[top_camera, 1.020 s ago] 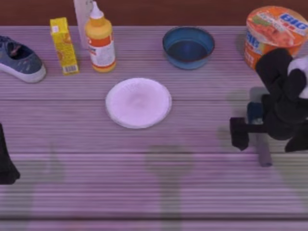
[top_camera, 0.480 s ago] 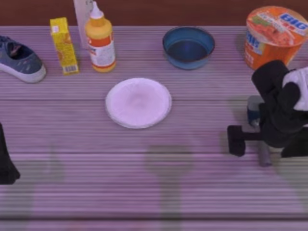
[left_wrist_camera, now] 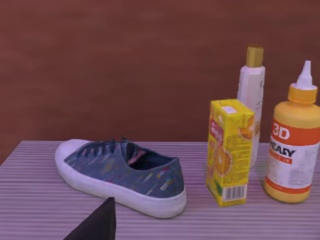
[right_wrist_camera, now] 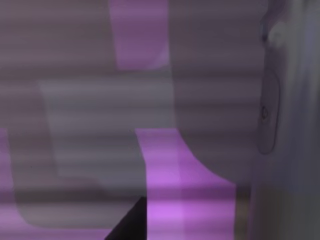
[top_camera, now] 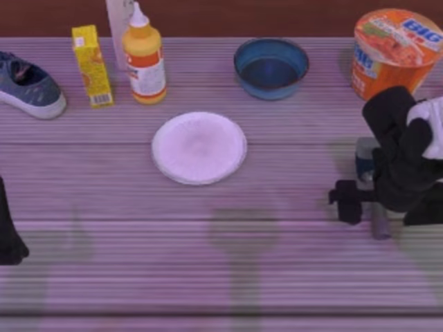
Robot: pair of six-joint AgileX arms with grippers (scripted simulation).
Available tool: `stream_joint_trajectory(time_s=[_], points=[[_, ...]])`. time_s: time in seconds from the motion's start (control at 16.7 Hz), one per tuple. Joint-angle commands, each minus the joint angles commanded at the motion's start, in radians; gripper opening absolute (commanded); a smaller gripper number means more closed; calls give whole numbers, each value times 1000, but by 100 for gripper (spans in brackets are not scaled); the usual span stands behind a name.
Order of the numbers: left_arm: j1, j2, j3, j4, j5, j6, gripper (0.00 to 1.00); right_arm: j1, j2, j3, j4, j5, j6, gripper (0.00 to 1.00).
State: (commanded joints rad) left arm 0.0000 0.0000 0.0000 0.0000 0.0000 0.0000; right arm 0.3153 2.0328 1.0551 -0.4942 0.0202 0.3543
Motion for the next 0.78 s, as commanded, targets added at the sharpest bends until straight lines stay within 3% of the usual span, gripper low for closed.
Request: stream_joint_trajectory(time_s=[0.24, 0.72, 0.78], points=[[0, 0, 0, 0, 0, 0, 100, 0, 0, 0, 0, 0, 0, 2], [0, 0, 0, 0, 0, 0, 100, 0, 0, 0, 0, 0, 0, 0], [0, 0, 0, 0, 0, 0, 100, -2, -46, 17, -25, 29, -17, 0]])
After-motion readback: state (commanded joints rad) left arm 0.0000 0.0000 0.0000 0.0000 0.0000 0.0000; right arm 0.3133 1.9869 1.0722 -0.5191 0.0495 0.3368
